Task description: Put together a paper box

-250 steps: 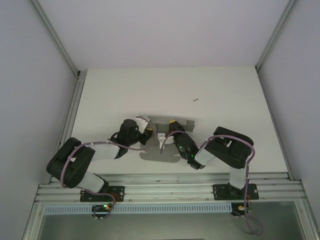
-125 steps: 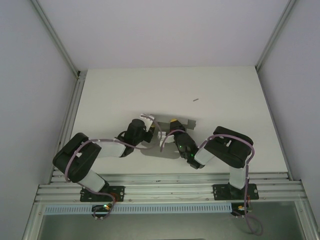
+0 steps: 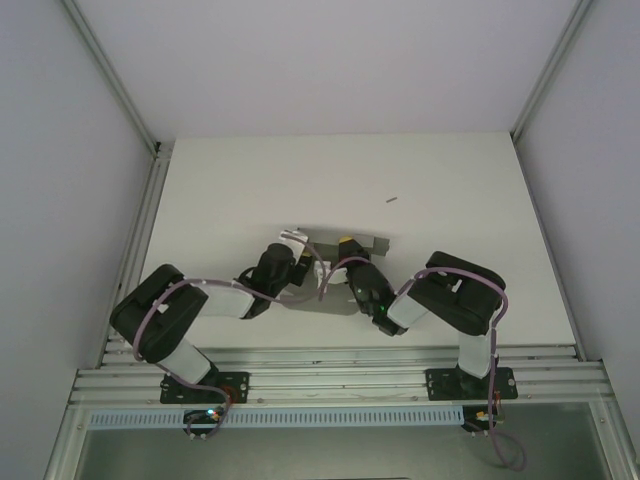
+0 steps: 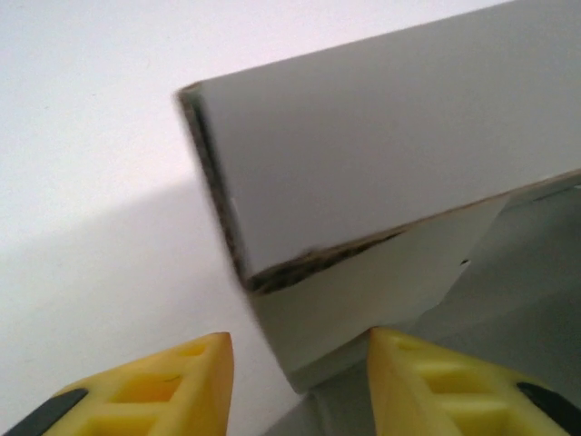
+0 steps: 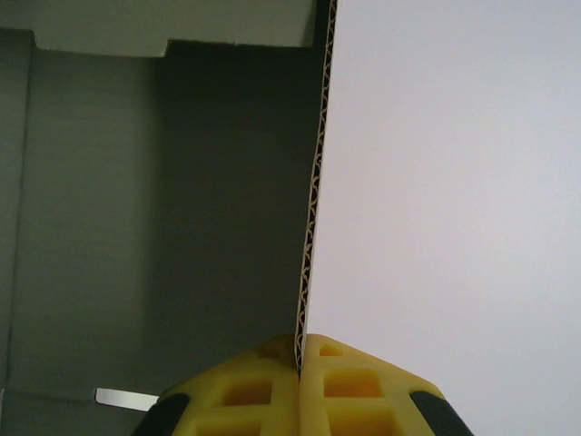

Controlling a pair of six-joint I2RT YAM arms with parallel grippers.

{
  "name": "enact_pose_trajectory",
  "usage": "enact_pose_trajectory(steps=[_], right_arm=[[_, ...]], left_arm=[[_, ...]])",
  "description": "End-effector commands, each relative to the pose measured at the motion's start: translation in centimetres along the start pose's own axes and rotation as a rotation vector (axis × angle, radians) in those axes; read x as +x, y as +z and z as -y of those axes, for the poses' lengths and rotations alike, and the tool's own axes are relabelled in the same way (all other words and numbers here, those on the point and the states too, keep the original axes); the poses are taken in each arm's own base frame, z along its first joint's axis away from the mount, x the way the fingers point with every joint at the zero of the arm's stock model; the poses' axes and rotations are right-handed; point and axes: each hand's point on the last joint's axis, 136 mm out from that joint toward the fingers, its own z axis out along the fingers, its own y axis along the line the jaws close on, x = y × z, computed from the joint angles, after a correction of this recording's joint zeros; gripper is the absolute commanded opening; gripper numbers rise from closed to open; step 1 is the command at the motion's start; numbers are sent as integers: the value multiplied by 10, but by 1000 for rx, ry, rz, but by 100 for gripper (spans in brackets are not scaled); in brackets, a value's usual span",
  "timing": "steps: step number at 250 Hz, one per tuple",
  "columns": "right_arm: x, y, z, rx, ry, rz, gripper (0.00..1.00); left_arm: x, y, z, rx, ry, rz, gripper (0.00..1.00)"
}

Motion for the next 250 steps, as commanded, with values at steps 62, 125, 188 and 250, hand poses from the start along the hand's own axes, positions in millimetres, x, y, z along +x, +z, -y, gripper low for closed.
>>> enact_pose_trajectory(steps=[62, 125, 188, 250], right_arm=[[-14, -6, -36, -189, -8, 100, 0], [-14, -7, -38, -267, 49, 111, 0], [-13, -2, -33, -258, 61, 106, 0], [-12, 0, -36, -267, 78, 96, 0]], left_arm=[[-44, -8, 7, 268, -41, 132, 58], [-50, 4, 19, 421, -71, 95, 53], [-43, 26, 4, 288, -58, 49, 27], [-30, 38, -37, -212, 80, 19, 8]])
